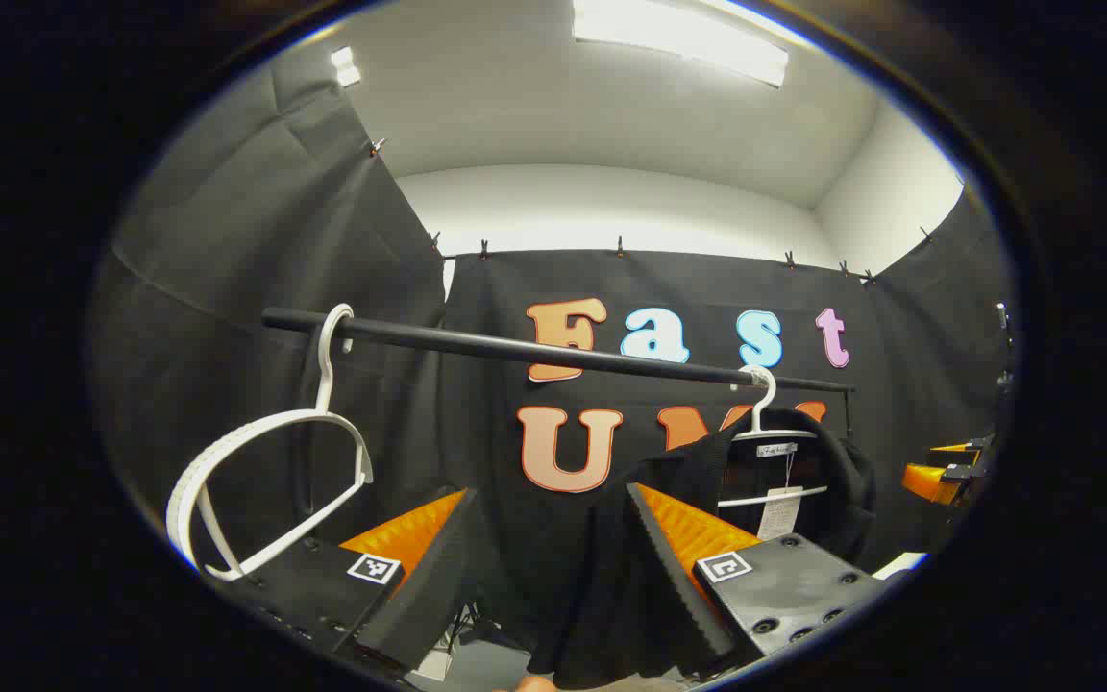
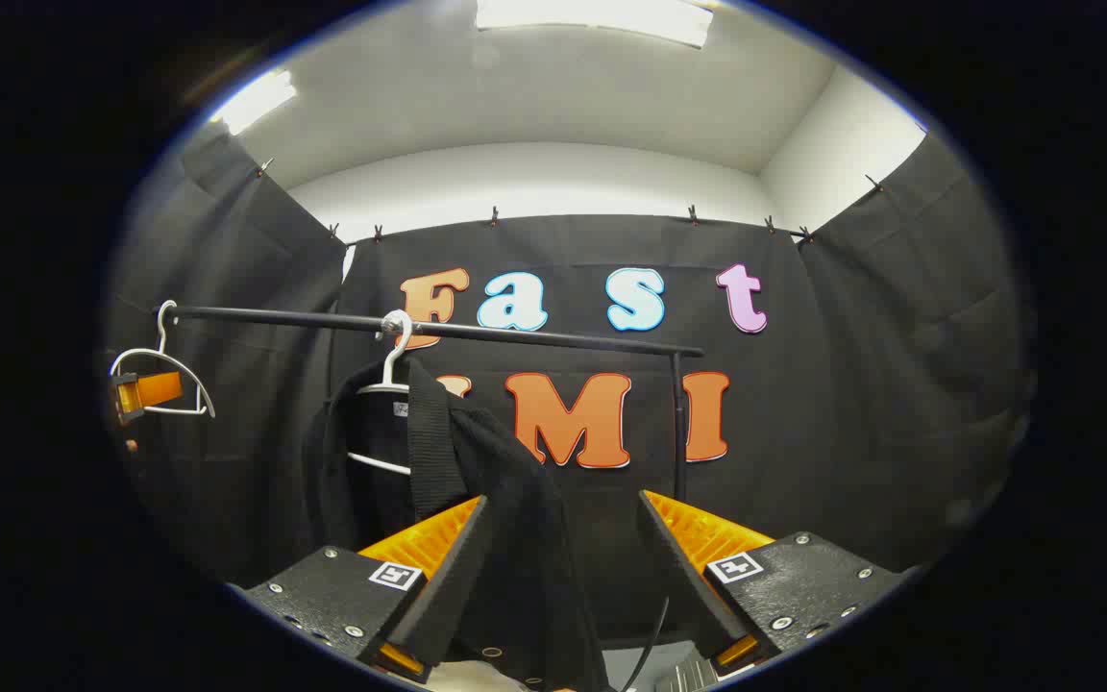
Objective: Grasp the clothes on the hanger with both hands and then place them into the laundry hamper below.
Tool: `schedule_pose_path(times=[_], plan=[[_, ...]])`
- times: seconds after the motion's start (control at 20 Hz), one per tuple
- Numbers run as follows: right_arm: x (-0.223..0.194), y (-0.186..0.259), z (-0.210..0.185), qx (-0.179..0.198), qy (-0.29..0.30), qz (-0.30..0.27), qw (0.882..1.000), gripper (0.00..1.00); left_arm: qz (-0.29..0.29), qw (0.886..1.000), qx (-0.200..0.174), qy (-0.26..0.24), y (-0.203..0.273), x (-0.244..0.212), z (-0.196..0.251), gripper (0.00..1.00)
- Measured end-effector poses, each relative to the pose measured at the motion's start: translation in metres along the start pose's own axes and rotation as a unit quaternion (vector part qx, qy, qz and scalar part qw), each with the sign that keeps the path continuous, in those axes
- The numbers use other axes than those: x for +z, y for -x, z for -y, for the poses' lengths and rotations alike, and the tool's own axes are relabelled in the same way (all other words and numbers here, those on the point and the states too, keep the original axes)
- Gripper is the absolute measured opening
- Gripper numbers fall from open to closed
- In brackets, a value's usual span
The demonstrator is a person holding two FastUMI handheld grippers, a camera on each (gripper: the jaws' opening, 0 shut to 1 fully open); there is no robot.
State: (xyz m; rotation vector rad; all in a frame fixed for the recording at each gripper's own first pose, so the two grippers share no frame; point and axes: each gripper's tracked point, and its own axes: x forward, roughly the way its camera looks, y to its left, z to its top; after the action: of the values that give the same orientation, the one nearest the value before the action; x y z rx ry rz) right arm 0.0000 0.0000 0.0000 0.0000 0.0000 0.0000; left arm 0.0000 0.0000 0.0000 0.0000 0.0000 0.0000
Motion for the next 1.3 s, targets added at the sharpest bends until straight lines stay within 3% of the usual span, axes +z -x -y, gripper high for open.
schedule_pose_path(times=[0.1,0.35,0.4,0.45,0.5,0.55,0.75,0.85,0.9,1.1,1.25,1.3], plan=[[-0.002,-0.001,-0.003,0.004,0.004,-0.003,1.0,0.92,-0.004,1.0,0.004,-0.009,-0.003,-0.004,-0.001,1.0],[-0.006,-0.003,-0.003,0.003,0.003,-0.016,1.0,0.92,-0.021,0.999,-0.026,0.01,-0.01,-0.015,0.016,0.93],[-0.005,-0.003,0.001,0.0,0.005,-0.014,1.0,0.92,-0.021,0.999,-0.027,0.007,-0.011,-0.016,0.016,1.0],[-0.004,-0.005,0.003,-0.002,0.007,-0.011,1.0,0.92,-0.019,1.0,-0.024,0.003,-0.012,-0.015,0.016,0.93],[-0.002,-0.006,0.004,-0.004,0.008,-0.008,1.0,0.92,-0.017,1.0,-0.021,-0.001,-0.012,-0.015,0.016,0.92],[-0.002,-0.008,0.005,-0.005,0.007,-0.006,1.0,0.92,-0.017,1.0,-0.021,-0.002,-0.013,-0.016,0.018,1.0],[-0.006,-0.01,0.007,-0.008,0.003,-0.006,1.0,0.92,-0.011,1.0,-0.022,0.003,-0.01,-0.011,0.021,0.93],[-0.008,-0.011,0.004,-0.006,0.005,-0.005,1.0,0.92,-0.001,1.0,-0.003,-0.024,-0.009,-0.008,0.013,0.96],[-0.01,-0.011,0.001,-0.002,-0.004,-0.009,1.0,0.93,-0.002,0.999,0.002,-0.035,-0.008,-0.01,0.013,0.92],[-0.011,-0.013,-0.004,0.011,-0.033,-0.021,0.999,0.93,-0.013,0.999,-0.03,-0.021,-0.006,-0.017,0.031,0.96],[-0.009,-0.007,-0.003,0.006,-0.029,-0.018,0.999,0.92,-0.009,0.999,-0.018,-0.028,-0.006,-0.017,0.025,0.93],[-0.008,-0.006,-0.005,0.008,-0.03,-0.016,0.999,0.92,-0.01,0.999,-0.017,-0.028,-0.006,-0.017,0.025,0.96]])
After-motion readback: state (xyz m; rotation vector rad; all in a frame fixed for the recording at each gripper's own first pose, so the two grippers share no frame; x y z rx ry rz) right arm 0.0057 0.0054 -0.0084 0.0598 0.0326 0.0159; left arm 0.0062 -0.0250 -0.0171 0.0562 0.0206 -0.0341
